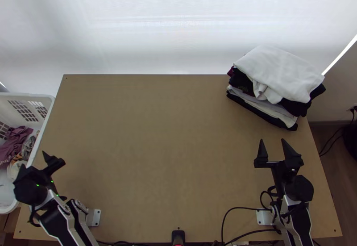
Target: Fold the t-shirt
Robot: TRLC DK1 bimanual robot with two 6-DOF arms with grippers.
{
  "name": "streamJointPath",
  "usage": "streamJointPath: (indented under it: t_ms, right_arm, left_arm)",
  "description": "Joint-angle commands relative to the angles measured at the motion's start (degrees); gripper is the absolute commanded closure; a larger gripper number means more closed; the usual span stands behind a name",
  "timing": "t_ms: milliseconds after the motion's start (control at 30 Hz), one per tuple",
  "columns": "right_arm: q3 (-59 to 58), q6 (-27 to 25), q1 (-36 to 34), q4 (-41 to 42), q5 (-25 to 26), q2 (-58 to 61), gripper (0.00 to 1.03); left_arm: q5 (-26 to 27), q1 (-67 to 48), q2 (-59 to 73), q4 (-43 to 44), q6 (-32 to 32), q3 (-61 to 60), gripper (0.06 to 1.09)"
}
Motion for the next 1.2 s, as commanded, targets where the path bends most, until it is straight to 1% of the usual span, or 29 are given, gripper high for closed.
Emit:
streamJointPath:
  t_ms: [0, 67, 167, 300, 367, 567, 667, 800, 1000, 1067, 1167]
  right_arm:
    - [-1.1, 1.0, -0.2, 0.7, -0.1, -0.3, 0.04]
    - [-1.1, 1.0, -0.2, 0.7, -0.1, -0.3, 0.04]
    - [-1.2, 1.0, -0.2, 0.7, -0.1, -0.3, 0.04]
    - [-1.2, 1.0, -0.2, 0.7, -0.1, -0.3, 0.04]
    - [-1.2, 1.0, -0.2, 0.7, -0.1, -0.3, 0.04]
    - [-1.1, 1.0, -0.2, 0.7, -0.1, -0.3, 0.04]
    - [-1.1, 1.0, -0.2, 0.7, -0.1, -0.3, 0.04]
    - [-1.1, 1.0, -0.2, 0.7, -0.1, -0.3, 0.04]
    - [-1.1, 1.0, -0.2, 0.7, -0.1, -0.3, 0.04]
    - [-1.1, 1.0, -0.2, 0.7, -0.1, -0.3, 0.04]
    - [-1.1, 1.0, -0.2, 0.7, -0.1, -0.3, 0.04]
  left_arm:
    - [0.0, 0.5, 9.4, -1.5, -3.3, 11.7, 0.10]
    - [0.0, 0.7, 17.0, -3.8, -4.8, 18.7, 0.10]
    - [0.1, 1.7, 28.7, -9.5, -5.9, 30.2, 0.10]
    - [0.6, 3.4, 40.9, -16.0, -5.9, 42.5, 0.10]
    - [0.7, 4.4, 46.1, -17.3, -5.9, 46.8, 0.10]
    - [0.8, 6.7, 61.3, -20.9, -6.0, 55.5, 0.10]
    - [4.4, 9.4, 69.8, -23.2, -6.9, 58.8, 0.10]
    - [5.2, 11.3, 81.7, -27.2, -8.0, 63.7, 0.10]
    - [5.9, 12.9, 95.2, -26.0, -8.0, 68.2, 0.10]
    - [5.9, 12.9, 99.9, -25.4, -6.9, 70.3, 0.10]
    - [5.9, 13.9, 107.3, -22.5, -6.3, 73.3, 0.10]
